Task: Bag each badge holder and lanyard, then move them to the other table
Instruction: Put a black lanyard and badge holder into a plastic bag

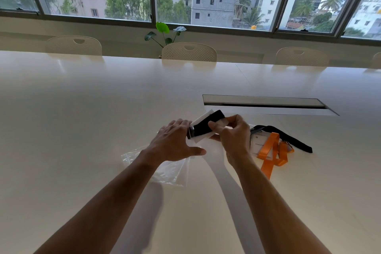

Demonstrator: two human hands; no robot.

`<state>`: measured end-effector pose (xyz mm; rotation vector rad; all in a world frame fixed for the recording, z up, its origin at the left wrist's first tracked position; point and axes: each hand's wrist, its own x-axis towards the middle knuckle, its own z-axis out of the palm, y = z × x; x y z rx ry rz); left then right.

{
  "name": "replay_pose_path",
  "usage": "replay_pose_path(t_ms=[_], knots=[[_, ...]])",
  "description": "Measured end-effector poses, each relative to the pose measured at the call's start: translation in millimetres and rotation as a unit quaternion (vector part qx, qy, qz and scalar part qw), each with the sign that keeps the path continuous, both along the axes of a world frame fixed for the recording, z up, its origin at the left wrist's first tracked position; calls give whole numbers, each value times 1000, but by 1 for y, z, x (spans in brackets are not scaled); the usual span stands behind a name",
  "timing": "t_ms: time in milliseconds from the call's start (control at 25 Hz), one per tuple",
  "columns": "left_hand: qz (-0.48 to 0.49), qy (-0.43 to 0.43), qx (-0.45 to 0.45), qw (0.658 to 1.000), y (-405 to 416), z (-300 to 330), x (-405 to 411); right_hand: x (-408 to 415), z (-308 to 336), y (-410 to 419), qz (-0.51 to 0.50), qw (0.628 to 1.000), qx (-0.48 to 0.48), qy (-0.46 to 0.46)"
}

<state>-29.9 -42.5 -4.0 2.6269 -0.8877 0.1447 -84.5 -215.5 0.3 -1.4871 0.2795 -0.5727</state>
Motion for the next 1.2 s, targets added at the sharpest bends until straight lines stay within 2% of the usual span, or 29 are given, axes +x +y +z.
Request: replay_pose_path(t_ms=[160,320,440,600,720,960,1200], knots=[[-20,51,0,999,4,7,1,1,-1,-3,-13,1000,17,-3],[-51,139,-88,985,7,16,4,-2,-3,-6,3,1000,23,-8],[-40,126,-134,982,5,16,5,-4,-3,-3,15,1000,-15,-9],[-25,101,-163,981,-1,10,3,-5,-1,1,44,991,-125,12],[-18,105,-188,976,-4,8,-1,-7,2,1,58,989,-133,20],[-18,167,-241,956,-7,11,-2,-9,7,-3,117,977,-172,42],[11,161,-246,956,-10,4,-4,-10,11,-6,179,963,-197,36]])
